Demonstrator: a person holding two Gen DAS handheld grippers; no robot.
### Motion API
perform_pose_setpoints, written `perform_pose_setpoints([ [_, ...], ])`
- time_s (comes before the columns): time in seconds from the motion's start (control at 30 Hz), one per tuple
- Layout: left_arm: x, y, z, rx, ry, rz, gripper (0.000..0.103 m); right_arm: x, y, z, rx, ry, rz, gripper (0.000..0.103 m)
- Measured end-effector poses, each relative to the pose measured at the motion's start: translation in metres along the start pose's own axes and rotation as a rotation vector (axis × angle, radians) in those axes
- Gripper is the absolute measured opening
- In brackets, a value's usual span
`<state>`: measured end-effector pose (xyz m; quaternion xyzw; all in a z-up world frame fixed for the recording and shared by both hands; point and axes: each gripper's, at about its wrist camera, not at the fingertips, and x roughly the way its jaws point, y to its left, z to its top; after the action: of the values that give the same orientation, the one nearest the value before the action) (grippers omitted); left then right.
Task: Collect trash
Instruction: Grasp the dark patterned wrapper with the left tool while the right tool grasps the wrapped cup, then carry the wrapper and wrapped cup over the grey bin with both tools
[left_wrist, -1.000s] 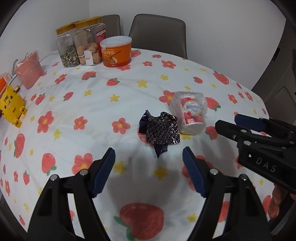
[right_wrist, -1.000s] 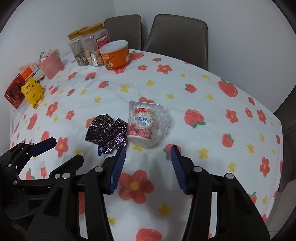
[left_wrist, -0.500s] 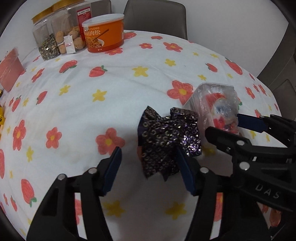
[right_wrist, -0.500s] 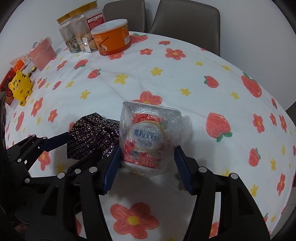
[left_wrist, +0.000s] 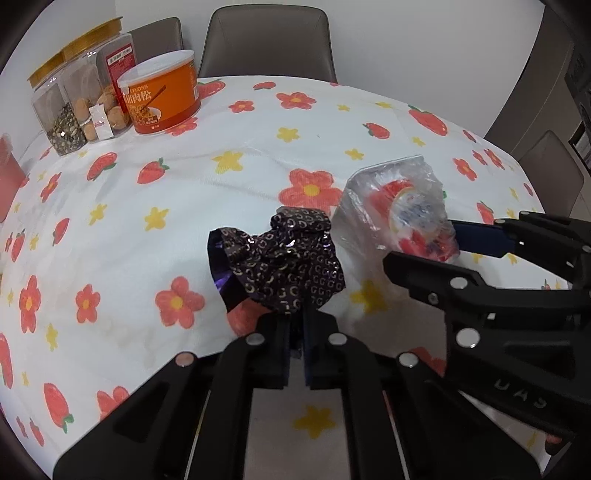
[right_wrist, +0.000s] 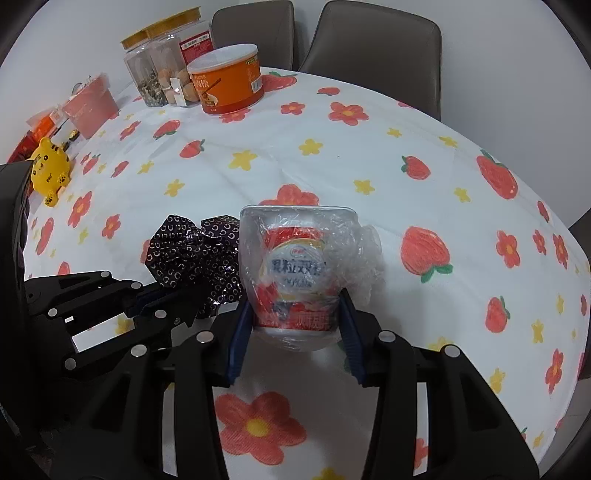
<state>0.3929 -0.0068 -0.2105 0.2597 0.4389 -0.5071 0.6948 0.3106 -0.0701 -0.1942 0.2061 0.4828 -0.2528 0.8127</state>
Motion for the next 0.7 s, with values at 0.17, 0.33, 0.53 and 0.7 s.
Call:
perform_pose_setpoints([
  [0.17, -0.017, -0.001, -0.005, -0.005, -0.032, -0.006, 0.005, -0.018, 0.000, -0.013, 0.008, -0.008, -0.008, 0.042],
  [0.33, -0.035, 0.001, -0.009, -0.003, -0.074, -0.018, 0.004, -0.034, 0.003, -0.026, 0.020, -0.014, -0.012, 0.042],
  [0.53, -0.064, 0.004, -0.018, -0.005, -0.109, -0.017, 0.003, -0.060, 0.010, -0.038, 0.022, -0.041, -0.002, 0.042],
  [0.7, -0.093, 0.008, -0.045, -0.050, -0.123, 0.022, 0.003, -0.085, 0.020, -0.060, -0.010, -0.055, 0.016, 0.042],
])
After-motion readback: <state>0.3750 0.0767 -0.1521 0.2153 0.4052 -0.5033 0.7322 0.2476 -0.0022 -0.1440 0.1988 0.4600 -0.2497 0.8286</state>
